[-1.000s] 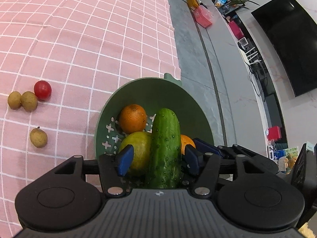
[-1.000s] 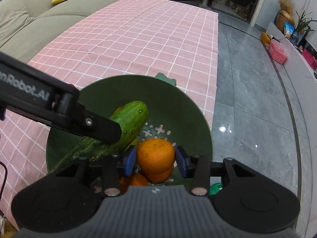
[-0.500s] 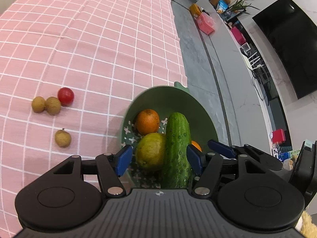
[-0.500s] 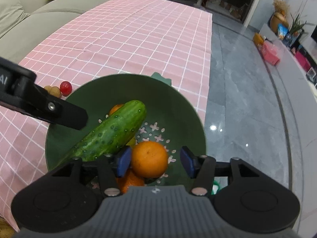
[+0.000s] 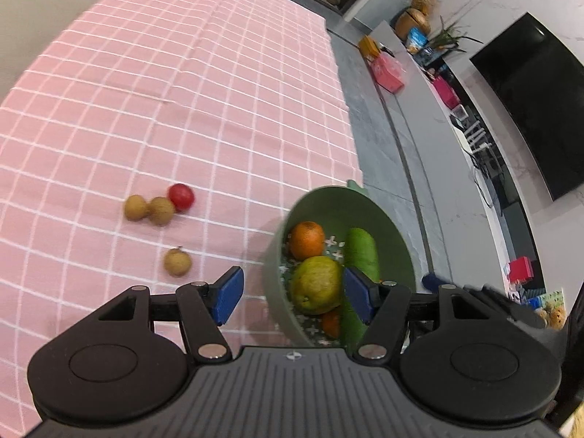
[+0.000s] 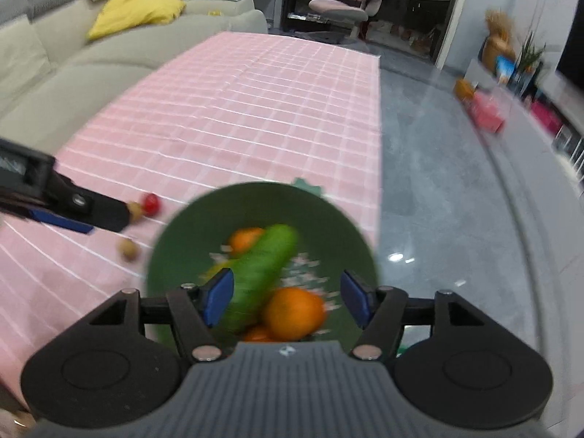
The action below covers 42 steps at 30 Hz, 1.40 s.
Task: Organize fruits
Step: 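Lower the cucumber and orange into the green colander and open both tools, then move both tools back over the small brown fruits and tomato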
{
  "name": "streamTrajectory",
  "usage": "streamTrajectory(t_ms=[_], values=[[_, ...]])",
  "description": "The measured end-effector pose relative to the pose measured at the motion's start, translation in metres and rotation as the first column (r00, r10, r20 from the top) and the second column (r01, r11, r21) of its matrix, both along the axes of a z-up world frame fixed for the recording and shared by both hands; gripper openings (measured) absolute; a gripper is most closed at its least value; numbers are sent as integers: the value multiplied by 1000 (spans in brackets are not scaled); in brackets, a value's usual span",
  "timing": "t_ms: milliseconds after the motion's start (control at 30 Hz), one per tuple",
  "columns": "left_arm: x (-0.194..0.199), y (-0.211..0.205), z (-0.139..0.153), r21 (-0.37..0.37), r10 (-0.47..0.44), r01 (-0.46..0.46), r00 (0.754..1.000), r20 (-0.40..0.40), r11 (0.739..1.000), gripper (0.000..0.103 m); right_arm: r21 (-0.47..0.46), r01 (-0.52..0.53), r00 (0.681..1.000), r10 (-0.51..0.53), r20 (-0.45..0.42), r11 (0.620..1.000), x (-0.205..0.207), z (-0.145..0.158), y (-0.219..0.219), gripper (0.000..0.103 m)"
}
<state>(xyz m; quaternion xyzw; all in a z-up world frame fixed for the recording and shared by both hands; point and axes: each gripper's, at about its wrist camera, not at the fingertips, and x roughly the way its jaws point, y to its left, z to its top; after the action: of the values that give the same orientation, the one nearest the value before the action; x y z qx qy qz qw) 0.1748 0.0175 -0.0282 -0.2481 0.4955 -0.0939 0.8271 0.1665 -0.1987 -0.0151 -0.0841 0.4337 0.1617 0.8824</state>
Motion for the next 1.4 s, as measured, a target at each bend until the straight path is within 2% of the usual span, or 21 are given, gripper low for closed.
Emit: streamTrajectory(t_ms=[67,167,267,300,367,467,633,733,1067,1233,1400], values=[[-3,6,-1,1,12,-12,1000,-3,1000,74,56,6,998,-3,-59,998,-1,-4,5,62],[-9,11,-2,8,20,-20,1000,-9,1000,74,64,50,992,-42,-115,997,2,-17,11,60],[-16,15,-2,17,20,-20,1000,-8,1000,74,30,64,989,-59,-133,998,4,-27,16,59],[-18,17,-2,20,20,-20,1000,-8,1000,74,39,63,989,-57,-137,997,4,-28,15,58],[-20,19,-3,24,23,-23,1000,-8,999,74,68,56,987,-45,-157,996,6,-26,14,49],[-22,24,-4,23,33,-33,999,-13,999,74,75,55,985,-41,-169,996,9,-26,12,46],[-24,30,-6,19,47,-46,999,-16,999,74,31,32,991,-27,-133,999,22,-20,8,38],[-24,31,-6,16,49,-48,999,-14,999,74,-29,5,996,-7,-86,1000,31,-14,12,33],[-21,33,-8,13,54,-54,998,-21,998,74,-148,-5,1000,5,-3,989,62,-6,16,29],[-20,37,-11,6,65,-65,997,-28,998,74,-182,27,1000,-29,-8,983,76,-4,3,29],[-18,41,-14,0,65,-65,997,-32,998,74,-198,47,999,-51,-16,979,73,-3,-10,30]])
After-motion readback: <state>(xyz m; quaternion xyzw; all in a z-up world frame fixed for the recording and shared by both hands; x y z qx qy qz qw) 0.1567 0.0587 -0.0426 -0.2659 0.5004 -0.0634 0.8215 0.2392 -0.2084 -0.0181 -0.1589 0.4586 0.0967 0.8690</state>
